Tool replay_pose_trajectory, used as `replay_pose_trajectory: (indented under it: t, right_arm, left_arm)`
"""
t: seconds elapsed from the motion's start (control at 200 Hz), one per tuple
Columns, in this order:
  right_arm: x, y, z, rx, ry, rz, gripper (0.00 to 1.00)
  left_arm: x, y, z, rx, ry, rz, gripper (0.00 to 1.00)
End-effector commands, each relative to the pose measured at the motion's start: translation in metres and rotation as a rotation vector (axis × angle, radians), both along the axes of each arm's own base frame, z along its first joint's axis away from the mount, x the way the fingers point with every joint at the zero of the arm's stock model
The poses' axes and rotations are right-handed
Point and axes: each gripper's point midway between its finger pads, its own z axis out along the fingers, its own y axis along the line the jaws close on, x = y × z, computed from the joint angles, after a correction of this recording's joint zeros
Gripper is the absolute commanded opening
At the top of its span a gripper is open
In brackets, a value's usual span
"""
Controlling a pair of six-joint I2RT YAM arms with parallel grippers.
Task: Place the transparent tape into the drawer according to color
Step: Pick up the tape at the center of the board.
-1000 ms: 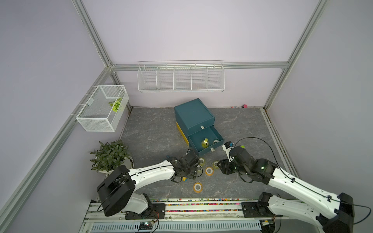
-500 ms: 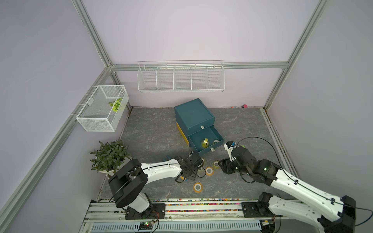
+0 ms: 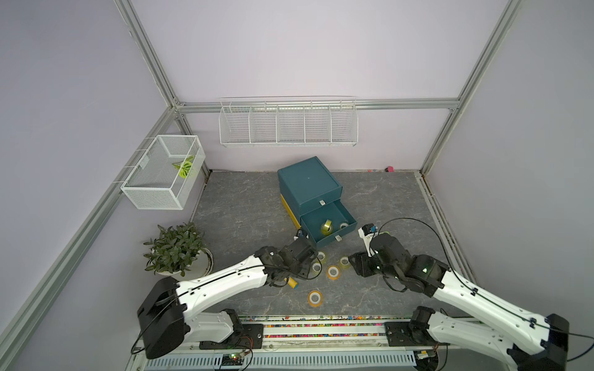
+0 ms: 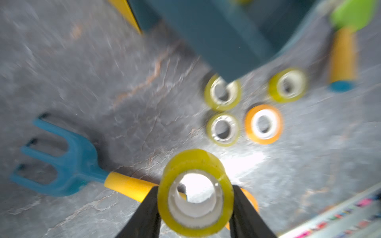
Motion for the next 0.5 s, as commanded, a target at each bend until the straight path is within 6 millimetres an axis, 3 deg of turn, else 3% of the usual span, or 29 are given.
replay_pose_trajectory:
  t: [0.0, 0.11, 0.23, 0.33, 0.495]
  right_arm:
    - [0.000, -0.008, -0.005, -0.010, -0.006, -0.037, 0.57]
    - [0.001, -0.011, -0.005, -0.004, -0.014, -0.059, 0.57]
    - [0.001, -0.014, -0.005, -0.009, -0.017, -0.075, 0.57]
    - [0.001, -0.016, -0.004, -0.016, -0.017, -0.080, 0.57]
    - [0.000, -0.021, -0.001, -0.020, -0.028, -0.090, 0.57]
  left_arm:
    - [0.009, -0.001, 0.045, -0.061, -0.105, -0.003, 0.48]
    - [0.027, -0.016, 0.078, -0.121, -0.169, -0.018, 0.48]
    - [0.051, -0.039, 0.100, -0.130, -0.226, -0.034, 0.48]
    - [0.075, -0.050, 0.102, -0.106, -0.245, -0.007, 0.48]
    - [0.101, -0.062, 0.085, -0.012, -0.248, 0.009, 0.48]
